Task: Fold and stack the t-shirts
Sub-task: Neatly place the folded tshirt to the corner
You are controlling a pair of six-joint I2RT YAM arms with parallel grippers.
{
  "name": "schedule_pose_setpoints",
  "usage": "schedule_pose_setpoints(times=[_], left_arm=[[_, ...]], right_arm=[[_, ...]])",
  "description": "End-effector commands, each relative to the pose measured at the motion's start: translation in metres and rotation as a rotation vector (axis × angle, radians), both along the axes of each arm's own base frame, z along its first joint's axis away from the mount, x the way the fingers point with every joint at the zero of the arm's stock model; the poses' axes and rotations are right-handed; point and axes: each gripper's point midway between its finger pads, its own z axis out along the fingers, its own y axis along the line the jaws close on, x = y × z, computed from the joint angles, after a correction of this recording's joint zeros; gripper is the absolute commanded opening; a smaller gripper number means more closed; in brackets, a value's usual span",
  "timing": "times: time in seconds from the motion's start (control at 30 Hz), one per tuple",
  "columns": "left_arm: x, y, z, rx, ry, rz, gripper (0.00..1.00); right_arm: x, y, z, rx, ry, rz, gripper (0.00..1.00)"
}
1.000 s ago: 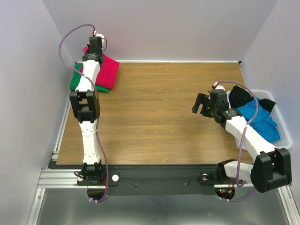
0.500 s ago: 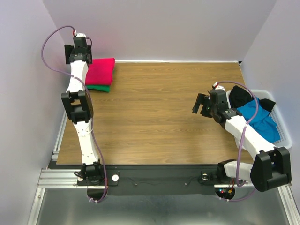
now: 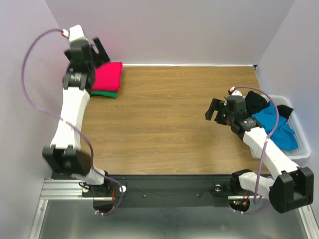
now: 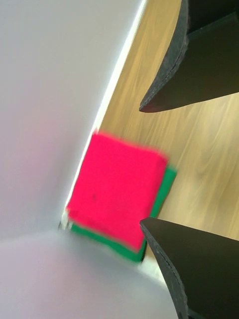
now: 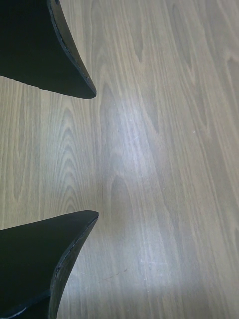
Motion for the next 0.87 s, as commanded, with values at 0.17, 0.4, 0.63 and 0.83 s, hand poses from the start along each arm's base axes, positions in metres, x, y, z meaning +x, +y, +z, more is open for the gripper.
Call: schedule_pose_setpoints(times=[0.17,0.4,0.63,0.83], left_arm=[[-0.15,-0.152,-0.164,-0.254,0.239,-0.169,0.99],[-0.226,-0.093,-0.219,-0.287,0.263,0.07,0.99],[-0.232,-0.095,-0.203,-0.333,0.212,0.031,0.99],[-0.236,-0.095,-0.185,-0.368,0.154,-0.003,0.99]], right_arm=[[-0.011,-0.001,0.023,0.031,-0.071,-0.007,1.0],[-0.023,-0.011,0.017,0.033,-0.086,-0.063,1.0],[-0.034,-0.01,0.023,0.06,-0.128,-0.051,1.0],[-0.034,-0.015,0.024,0.046,-0.14,-0.069,1.0]])
